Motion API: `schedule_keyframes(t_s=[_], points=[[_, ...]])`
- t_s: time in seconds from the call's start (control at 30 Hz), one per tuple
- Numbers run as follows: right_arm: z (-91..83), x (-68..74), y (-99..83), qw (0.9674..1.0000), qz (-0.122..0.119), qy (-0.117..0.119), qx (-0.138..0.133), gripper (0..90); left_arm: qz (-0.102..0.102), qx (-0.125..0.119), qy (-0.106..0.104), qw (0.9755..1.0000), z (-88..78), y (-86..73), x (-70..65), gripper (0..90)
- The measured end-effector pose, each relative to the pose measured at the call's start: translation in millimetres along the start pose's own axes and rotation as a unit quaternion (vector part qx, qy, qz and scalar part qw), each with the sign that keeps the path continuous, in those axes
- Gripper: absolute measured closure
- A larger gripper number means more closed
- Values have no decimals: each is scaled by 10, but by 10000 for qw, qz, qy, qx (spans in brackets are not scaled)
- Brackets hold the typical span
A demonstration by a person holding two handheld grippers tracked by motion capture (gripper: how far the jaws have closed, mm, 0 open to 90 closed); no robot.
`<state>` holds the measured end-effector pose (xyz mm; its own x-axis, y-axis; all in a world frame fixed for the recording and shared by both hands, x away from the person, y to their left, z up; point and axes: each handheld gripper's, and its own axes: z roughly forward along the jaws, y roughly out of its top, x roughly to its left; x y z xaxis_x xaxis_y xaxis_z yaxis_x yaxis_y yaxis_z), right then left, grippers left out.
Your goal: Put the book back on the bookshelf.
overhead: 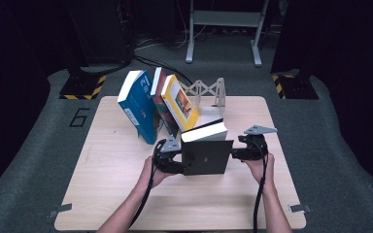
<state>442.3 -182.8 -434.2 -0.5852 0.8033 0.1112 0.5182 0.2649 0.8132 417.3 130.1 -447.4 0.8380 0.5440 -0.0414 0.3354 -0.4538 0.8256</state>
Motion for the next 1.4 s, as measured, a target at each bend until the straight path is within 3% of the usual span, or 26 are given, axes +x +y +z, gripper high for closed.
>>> schedule_keyframes(t_s=[0.07, 0.23, 0.3, 0.47, 0.57, 0.73, 0.93, 1.2, 1.4], points=[[42, -16, -44, 9997, -39, -118, 191, 227, 11, 28, -2, 10000, 14, 19, 0, 368], [9, -52, -95, 9998, 121, -173, 37, 228, -73, 22, -143, 9999, -21, 65, 28, 373], [-14, -42, -78, 9998, 130, -170, 13, 230, -9, 69, -160, 9998, -43, 99, 36, 377], [-34, -11, -23, 9999, 58, -101, -84, 231, -4, 139, -203, 9997, -77, 159, 40, 379], [-36, -3, -2, 9998, 24, -133, -131, 232, -4, 60, -220, 9997, -105, 190, 48, 377], [-24, -6, 9, 9998, 25, -148, -109, 237, 43, -61, -258, 9996, -170, 290, 62, 377], [-21, -2, 10, 9998, 20, -171, -129, 237, 63, -7, -352, 9994, -169, 366, 50, 357], [-22, 6, 16, 9997, 47, -172, -139, 238, 94, -160, -336, 9993, -192, 475, 48, 334], [-29, 3, 21, 9997, 13, -172, -153, 238, 202, -93, -312, 9993, -235, 589, 44, 339]])
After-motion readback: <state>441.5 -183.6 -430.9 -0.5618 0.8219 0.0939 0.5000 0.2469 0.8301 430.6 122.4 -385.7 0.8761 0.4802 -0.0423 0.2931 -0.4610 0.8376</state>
